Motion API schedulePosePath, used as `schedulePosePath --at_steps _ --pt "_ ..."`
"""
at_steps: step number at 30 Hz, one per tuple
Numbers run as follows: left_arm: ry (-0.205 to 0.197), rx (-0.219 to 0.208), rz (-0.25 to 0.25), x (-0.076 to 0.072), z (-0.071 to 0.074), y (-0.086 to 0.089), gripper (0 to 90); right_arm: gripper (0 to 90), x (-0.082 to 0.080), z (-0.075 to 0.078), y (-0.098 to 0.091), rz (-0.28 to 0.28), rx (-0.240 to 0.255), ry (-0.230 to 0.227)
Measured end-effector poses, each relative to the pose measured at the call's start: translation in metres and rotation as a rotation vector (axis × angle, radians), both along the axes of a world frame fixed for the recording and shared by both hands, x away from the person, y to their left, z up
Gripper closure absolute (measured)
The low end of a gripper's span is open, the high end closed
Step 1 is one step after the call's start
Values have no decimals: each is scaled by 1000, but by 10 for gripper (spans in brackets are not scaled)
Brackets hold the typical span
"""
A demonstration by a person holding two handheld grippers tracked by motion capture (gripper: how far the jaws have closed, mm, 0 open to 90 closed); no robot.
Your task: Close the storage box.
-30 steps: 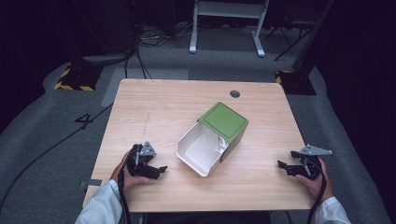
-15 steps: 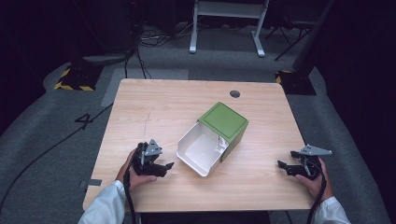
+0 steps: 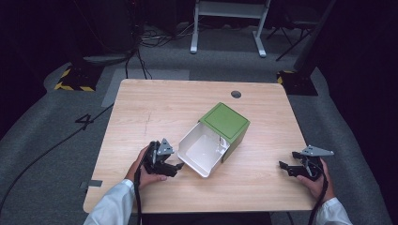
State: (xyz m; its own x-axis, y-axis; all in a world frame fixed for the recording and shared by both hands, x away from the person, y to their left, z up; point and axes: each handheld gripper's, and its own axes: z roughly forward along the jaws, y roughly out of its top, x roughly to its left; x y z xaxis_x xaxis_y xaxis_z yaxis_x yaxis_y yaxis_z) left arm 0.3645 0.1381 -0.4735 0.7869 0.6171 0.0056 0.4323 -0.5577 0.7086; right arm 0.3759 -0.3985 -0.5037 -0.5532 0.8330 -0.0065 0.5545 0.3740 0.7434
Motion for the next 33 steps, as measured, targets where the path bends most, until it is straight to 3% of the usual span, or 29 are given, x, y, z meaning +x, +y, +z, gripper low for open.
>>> schedulePosePath --at_steps 18,26,28,33 --pt "-34 -19 -49 9 7 -24 202 192 0 0 0 0 0 0" --pt "-33 -60 -58 21 13 -36 213 192 0 0 0 0 0 0" --pt "-42 -94 -51 25 15 -39 197 193 0 0 0 0 0 0" --pt "-56 -67 -42 31 13 -47 246 193 0 0 0 0 0 0"
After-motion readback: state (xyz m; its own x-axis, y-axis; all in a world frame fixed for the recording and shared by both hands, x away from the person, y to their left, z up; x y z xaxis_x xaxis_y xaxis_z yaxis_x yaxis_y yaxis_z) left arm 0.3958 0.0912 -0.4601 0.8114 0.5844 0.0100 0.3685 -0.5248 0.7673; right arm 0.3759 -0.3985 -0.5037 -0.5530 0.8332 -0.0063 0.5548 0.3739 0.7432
